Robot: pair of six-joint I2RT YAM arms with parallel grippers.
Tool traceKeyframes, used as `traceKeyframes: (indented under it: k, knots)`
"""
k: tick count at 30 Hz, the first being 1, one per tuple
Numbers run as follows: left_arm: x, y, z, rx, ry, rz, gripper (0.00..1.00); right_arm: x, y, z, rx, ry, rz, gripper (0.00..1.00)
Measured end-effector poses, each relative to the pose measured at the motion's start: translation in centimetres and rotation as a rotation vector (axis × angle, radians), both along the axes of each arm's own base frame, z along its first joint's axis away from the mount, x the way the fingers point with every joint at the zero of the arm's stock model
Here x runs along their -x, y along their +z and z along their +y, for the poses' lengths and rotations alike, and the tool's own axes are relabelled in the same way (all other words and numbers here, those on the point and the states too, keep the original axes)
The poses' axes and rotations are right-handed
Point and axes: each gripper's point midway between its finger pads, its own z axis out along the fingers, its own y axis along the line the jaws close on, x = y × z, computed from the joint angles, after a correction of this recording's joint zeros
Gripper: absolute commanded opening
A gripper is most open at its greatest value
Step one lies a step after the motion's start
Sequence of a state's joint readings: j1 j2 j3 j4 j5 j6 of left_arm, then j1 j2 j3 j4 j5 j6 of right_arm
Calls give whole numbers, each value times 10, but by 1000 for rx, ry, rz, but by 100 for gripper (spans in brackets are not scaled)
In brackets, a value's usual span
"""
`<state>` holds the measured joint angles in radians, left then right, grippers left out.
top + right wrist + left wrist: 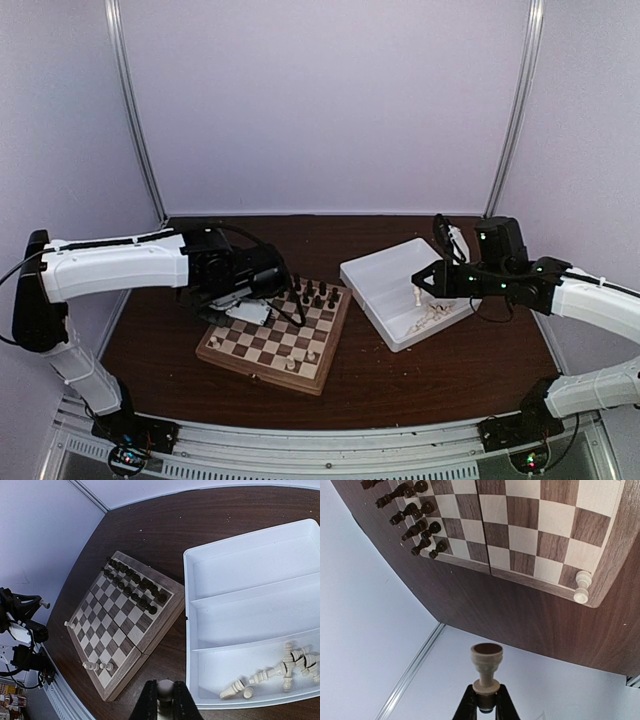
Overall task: Set up the chess pieces on the board
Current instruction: Place the chess piece in the storage box.
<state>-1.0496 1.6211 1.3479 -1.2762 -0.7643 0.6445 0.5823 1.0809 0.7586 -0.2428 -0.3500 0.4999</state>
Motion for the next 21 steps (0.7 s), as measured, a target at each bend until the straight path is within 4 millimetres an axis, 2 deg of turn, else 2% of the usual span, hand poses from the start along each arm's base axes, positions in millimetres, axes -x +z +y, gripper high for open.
traceKeyframes:
  k: [7,10,21]
  knots:
    - [9,12,5,7,-70,-18,0,-2,0,-2,11,-14,-9,0]
    - [12,19,4,36,-84,-29,0,-6,-8,-4,42,-26,-5,0]
    - [30,26,-19,282,-110,14,0,-21,-100,-6,223,-55,183,0]
